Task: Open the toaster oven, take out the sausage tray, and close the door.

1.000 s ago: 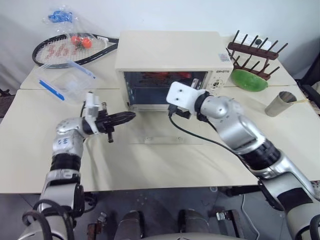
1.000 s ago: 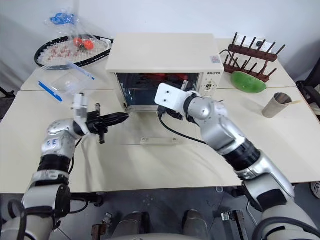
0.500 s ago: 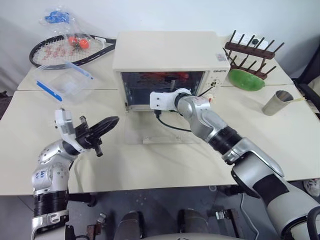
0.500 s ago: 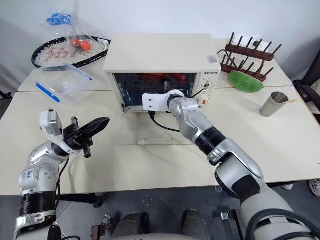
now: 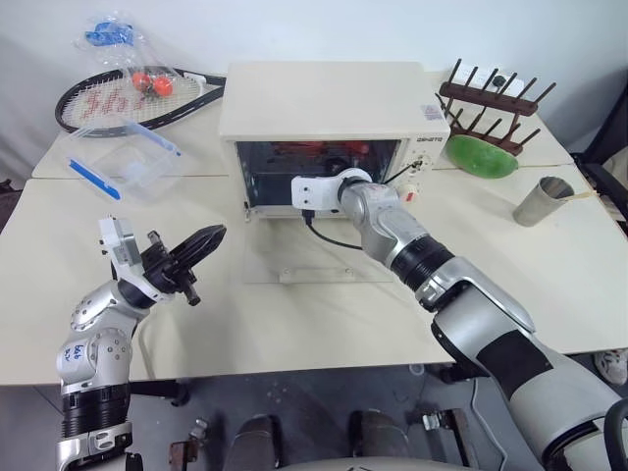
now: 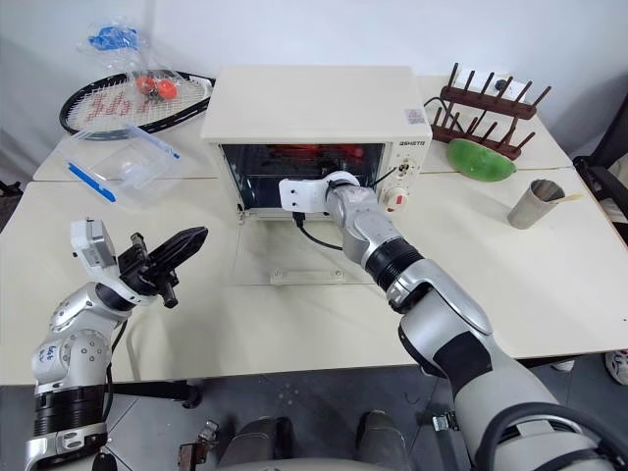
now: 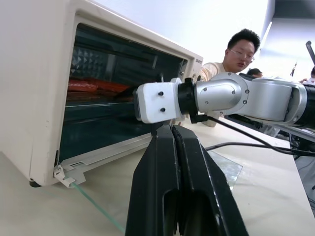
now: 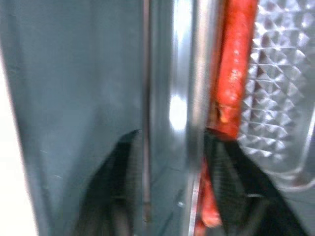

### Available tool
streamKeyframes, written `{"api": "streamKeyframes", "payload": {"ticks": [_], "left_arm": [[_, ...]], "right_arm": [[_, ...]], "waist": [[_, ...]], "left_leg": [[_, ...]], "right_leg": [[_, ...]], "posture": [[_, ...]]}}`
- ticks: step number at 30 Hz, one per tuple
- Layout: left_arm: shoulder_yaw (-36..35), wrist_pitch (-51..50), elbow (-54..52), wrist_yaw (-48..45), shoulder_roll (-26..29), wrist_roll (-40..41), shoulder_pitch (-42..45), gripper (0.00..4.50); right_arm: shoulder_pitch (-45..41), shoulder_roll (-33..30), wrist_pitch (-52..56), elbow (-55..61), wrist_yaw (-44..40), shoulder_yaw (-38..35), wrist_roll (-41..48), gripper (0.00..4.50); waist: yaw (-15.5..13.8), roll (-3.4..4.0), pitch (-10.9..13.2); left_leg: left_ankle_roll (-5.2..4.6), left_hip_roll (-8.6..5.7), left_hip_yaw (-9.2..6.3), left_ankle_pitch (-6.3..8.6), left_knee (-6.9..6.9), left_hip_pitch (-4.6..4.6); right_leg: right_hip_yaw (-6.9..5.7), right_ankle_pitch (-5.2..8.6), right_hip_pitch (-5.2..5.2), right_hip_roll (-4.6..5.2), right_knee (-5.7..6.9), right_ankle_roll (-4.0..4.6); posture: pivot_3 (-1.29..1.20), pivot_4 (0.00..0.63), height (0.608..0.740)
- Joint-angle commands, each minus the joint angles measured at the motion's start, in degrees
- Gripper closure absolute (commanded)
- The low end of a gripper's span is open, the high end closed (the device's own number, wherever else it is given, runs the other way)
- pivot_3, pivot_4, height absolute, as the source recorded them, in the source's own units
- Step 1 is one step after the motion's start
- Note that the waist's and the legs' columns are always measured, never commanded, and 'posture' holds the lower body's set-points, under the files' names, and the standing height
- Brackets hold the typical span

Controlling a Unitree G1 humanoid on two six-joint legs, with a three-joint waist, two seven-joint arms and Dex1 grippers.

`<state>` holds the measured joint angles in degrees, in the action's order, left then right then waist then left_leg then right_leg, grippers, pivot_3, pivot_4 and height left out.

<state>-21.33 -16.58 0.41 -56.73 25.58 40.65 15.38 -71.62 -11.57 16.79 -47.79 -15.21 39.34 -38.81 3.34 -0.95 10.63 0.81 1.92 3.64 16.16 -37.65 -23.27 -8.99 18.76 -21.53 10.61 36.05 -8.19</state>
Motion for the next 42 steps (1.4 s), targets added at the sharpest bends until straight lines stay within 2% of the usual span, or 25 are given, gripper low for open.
{"api": "streamKeyframes", "payload": {"ticks": [1,3,8,16,27,33,42], "left_arm": [[-0.6,-2.1,-0.7,2.5,0.9,1.8,1.4,4.31],[-1.0,-3.1,0.0,3.1,1.1,2.4,2.2,3.94],[-1.4,-3.5,0.1,2.1,2.1,2.8,2.6,2.46],[-1.3,-0.7,3.0,2.0,3.3,0.7,4.3,0.06],[0.0,-3.2,5.1,4.5,4.1,-0.9,6.3,0.02],[-1.3,-8.3,4.6,7.3,4.0,2.2,7.3,0.02],[-1.2,-19.2,3.2,11.3,6.7,4.2,7.8,0.02]], "right_arm": [[-1.3,0.1,-0.2,0.1,1.3,-1.4,-1.4,3.94],[-1.1,-0.1,-0.3,0.5,1.6,-1.6,-1.9,4.49],[0.6,-1.2,0.0,5.4,1.7,-2.3,-3.0,4.5],[7.6,-4.8,1.8,21.0,-3.1,-3.0,-5.1,4.5],[18.2,-9.1,3.2,39.5,-5.6,-3.0,-12.1,4.5],[25.3,-11.5,1.3,49.6,-3.1,-3.1,-17.6,4.5],[34.5,-14.0,-1.9,61.3,-4.7,-5.7,-20.5,4.5]], "waist": [[0.0,0.0,0.0],[0.0,0.0,0.0],[0.0,0.01,0.0],[-0.1,0.01,0.0],[-0.1,0.01,0.0],[-0.2,0.01,0.0],[-0.3,0.0,0.0]], "left_leg": [[0.0,0.0,0.0,0.0,0.0,0.0],[0.0,0.0,0.0,0.0,-0.01,0.01],[0.03,0.0,0.04,-0.02,0.03,0.01],[0.05,-0.04,-0.03,0.0,0.45,0.04],[0.06,-0.04,-0.03,0.0,0.49,0.04],[0.06,-0.04,-0.02,0.0,0.48,0.04],[0.06,-0.04,0.01,0.0,0.48,0.06]], "right_leg": [[0.0,0.0,0.0,0.0,0.0,0.0],[0.01,0.0,0.0,0.0,0.01,0.0],[0.03,0.0,-0.02,0.0,-0.01,0.0],[-0.03,0.0,-0.1,0.0,-0.09,0.0],[-0.06,0.0,-0.11,0.0,-0.11,0.0],[-0.05,0.0,-0.11,0.0,-0.12,0.0],[-0.04,0.0,-0.11,0.0,-0.14,0.0]], "posture": [[0.0,0.15,0.74],[0.0,0.15,0.74],[0.0,0.15,0.74],[0.0,0.15,0.74],[0.0,0.15,0.74],[0.0,0.15,0.74],[0.0,0.15,0.74]]}}
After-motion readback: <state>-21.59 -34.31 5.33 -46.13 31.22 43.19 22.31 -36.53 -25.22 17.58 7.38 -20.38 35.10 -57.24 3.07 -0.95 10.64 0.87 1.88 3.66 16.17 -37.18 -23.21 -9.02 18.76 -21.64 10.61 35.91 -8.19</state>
